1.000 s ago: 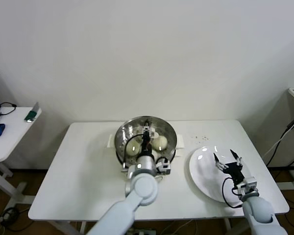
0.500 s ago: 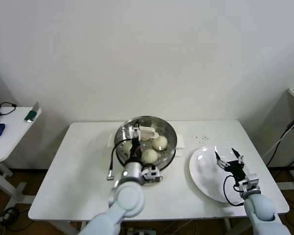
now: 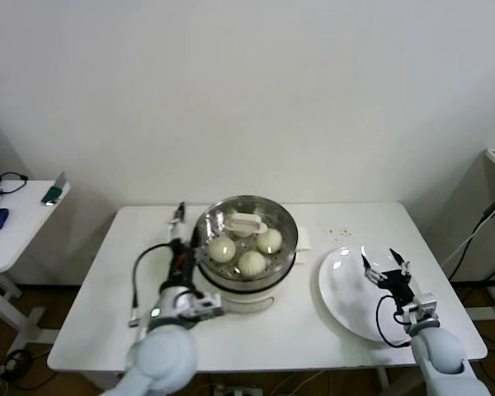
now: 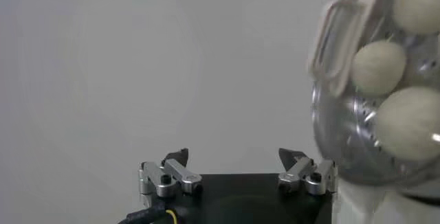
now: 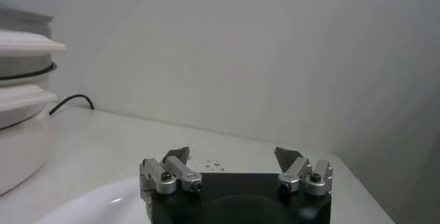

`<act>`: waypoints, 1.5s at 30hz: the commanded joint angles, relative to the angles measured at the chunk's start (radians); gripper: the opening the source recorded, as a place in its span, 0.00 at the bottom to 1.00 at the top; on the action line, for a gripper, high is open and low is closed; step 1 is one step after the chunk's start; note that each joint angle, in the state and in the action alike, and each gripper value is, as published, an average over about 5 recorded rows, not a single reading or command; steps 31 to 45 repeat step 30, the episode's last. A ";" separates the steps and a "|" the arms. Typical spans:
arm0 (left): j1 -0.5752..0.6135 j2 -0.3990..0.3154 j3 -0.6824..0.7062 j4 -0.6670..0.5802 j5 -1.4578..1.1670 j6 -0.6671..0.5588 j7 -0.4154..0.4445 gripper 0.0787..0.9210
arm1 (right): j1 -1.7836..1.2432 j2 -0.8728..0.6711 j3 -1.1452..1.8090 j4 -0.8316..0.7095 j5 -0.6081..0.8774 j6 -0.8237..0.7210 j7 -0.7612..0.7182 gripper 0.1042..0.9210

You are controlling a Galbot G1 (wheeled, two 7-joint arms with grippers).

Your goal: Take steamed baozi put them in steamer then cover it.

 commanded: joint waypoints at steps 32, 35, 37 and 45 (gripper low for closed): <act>0.380 -0.269 -0.595 0.291 -1.144 -0.905 -0.179 0.88 | -0.128 0.034 0.036 0.127 0.023 0.065 -0.015 0.88; 0.380 -0.269 -0.595 0.291 -1.144 -0.905 -0.179 0.88 | -0.128 0.034 0.036 0.127 0.023 0.065 -0.015 0.88; 0.380 -0.269 -0.595 0.291 -1.144 -0.905 -0.179 0.88 | -0.128 0.034 0.036 0.127 0.023 0.065 -0.015 0.88; 0.380 -0.269 -0.595 0.291 -1.144 -0.905 -0.179 0.88 | -0.128 0.034 0.036 0.127 0.023 0.065 -0.015 0.88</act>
